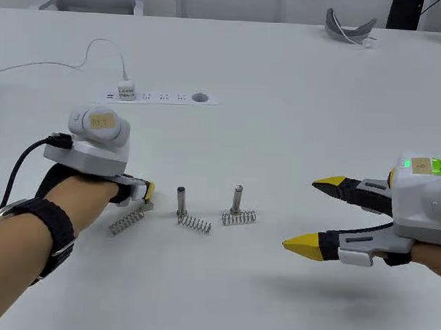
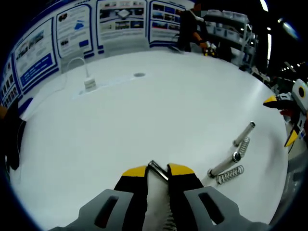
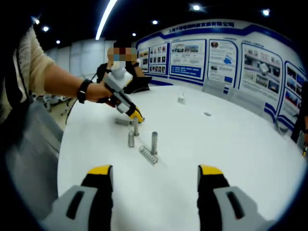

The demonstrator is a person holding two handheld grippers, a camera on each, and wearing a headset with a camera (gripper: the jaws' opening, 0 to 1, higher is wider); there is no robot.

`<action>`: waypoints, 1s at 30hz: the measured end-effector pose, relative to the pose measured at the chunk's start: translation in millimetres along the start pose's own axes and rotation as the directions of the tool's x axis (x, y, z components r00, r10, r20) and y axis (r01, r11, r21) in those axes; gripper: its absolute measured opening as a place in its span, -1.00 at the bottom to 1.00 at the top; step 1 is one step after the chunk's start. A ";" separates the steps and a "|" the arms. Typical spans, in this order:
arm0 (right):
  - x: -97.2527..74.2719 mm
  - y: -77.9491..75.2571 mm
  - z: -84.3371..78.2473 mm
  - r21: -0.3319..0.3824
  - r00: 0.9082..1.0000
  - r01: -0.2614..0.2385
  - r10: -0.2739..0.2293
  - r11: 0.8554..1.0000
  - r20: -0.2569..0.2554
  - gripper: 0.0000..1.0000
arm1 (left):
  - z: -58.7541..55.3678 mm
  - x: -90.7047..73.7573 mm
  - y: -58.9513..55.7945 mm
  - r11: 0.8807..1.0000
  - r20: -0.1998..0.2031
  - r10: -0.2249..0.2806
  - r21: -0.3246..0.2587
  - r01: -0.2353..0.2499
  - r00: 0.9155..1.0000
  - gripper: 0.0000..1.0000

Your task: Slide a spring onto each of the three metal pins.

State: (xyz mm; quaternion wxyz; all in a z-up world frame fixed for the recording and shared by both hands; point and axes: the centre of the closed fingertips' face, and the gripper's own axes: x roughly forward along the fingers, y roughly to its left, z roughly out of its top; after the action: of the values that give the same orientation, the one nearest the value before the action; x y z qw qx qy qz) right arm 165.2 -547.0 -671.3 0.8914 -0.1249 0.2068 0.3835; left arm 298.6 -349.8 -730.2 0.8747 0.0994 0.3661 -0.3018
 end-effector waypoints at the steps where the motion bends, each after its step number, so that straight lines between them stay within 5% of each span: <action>1: 0.0 0.2 -0.1 0.001 1.000 -0.001 0.001 1.000 0.000 0.46 | 0.2 0.4 0.5 1.000 -0.002 0.003 0.005 -0.003 1.000 -0.69; 17: -0.7 -0.8 -1.6 0.009 1.000 -0.003 0.003 1.000 -0.001 0.45 | 0.4 2.5 2.0 0.996 -0.030 0.018 0.089 -0.015 0.999 -0.81; 30: 0.1 0.7 -3.2 0.014 1.000 -0.009 0.009 1.000 -0.003 0.44 | -3.4 4.0 4.2 0.992 -0.112 0.044 0.123 -0.030 0.993 -0.72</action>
State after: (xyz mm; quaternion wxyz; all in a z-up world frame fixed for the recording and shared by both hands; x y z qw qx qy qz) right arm 163.8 -547.7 -674.2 0.8901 -0.1182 0.2117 0.3860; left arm 301.4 -346.9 -735.6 0.8500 0.1763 0.3946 -0.3012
